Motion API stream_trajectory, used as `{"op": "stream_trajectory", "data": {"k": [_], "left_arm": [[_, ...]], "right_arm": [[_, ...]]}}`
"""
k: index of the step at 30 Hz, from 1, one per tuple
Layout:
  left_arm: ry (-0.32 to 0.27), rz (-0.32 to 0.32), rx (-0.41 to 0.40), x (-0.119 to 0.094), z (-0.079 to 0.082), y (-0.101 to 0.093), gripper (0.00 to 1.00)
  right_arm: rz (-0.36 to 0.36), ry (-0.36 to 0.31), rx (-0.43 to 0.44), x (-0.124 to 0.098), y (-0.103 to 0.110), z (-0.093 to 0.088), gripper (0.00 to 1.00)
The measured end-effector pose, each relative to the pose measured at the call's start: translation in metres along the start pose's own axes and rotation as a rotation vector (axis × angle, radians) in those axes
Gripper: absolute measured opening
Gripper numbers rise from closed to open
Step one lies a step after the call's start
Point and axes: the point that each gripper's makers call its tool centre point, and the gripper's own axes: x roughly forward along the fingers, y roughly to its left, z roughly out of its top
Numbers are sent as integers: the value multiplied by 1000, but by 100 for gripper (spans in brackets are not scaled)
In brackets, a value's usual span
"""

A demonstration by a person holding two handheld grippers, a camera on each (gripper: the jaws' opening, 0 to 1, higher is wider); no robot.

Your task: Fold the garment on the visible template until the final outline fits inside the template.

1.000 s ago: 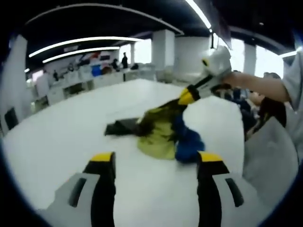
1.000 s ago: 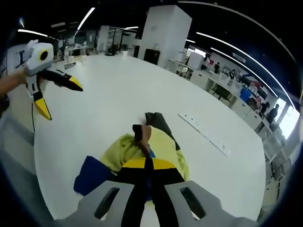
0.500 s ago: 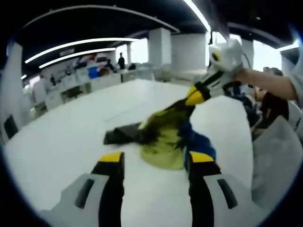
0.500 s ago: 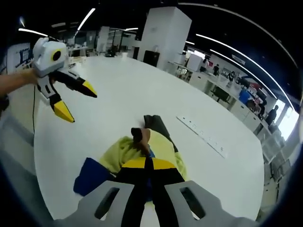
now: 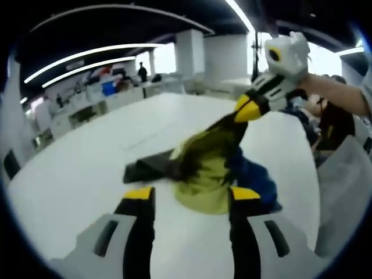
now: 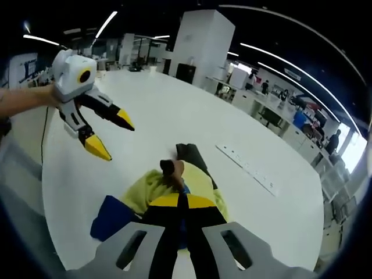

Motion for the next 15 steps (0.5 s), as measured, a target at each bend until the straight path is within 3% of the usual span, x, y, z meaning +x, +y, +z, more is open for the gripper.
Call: {"op": "stream_trajectory", "data": {"k": [5,10,15], "left_arm": [[21,-16,30,8,-3,1,46],[-17,-30,23,15,4,7,42],[-17,-39,41,26,7,11,35]], "right_arm": [[0,-5,1,0,0,2,2],[3,1,1,0,2,1,2],[4,-6,12,-1,2,1,2]]}}
